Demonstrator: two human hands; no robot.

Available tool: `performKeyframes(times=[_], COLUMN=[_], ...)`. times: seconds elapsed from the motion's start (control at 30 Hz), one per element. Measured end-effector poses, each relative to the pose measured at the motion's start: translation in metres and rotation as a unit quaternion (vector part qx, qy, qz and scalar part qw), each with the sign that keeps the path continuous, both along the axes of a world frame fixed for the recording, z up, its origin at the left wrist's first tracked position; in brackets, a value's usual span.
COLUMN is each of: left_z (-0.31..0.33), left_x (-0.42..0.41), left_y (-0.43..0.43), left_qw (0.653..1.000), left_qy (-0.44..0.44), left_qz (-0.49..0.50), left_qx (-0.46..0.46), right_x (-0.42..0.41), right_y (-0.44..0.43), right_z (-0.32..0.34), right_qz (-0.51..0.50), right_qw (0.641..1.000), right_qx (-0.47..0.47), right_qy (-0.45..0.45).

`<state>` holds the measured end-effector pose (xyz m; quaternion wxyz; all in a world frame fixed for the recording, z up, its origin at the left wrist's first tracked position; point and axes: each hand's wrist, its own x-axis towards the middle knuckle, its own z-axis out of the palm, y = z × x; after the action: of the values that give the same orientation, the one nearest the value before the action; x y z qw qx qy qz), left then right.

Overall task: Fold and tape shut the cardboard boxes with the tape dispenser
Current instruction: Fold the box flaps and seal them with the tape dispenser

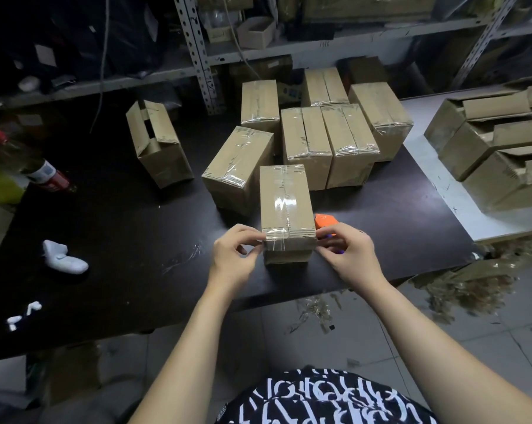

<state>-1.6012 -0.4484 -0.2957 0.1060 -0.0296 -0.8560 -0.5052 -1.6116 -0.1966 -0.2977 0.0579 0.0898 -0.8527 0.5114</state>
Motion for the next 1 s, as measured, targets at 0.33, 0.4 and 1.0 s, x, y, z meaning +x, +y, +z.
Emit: performKeyframes(times=[0.33,0.4,1.0], left_z=[-0.011,-0.015,-0.020], left_x=[-0.013,-0.014,-0.015], left_y=[0.000,0.004,0.012], left_qw=[0.988,0.986,0.979], left_qy=[0.118,0.133,0.160], left_qz=[-0.037,-0.031,-0.020], left_qx=[-0.097,-0.100,-0.122], right_x=[-0.008,-0.008,-0.013], right_y=[-0.007,-0.008,-0.001], right_z=[-0.010,-0.010,-0.013], right_qz=[-0.010,-0.016,0.030], right_qw=[0.993,0.992,0.979], right_qx=[0.027,0.018,0.082], right_qy=[0.119,0.120,0.182])
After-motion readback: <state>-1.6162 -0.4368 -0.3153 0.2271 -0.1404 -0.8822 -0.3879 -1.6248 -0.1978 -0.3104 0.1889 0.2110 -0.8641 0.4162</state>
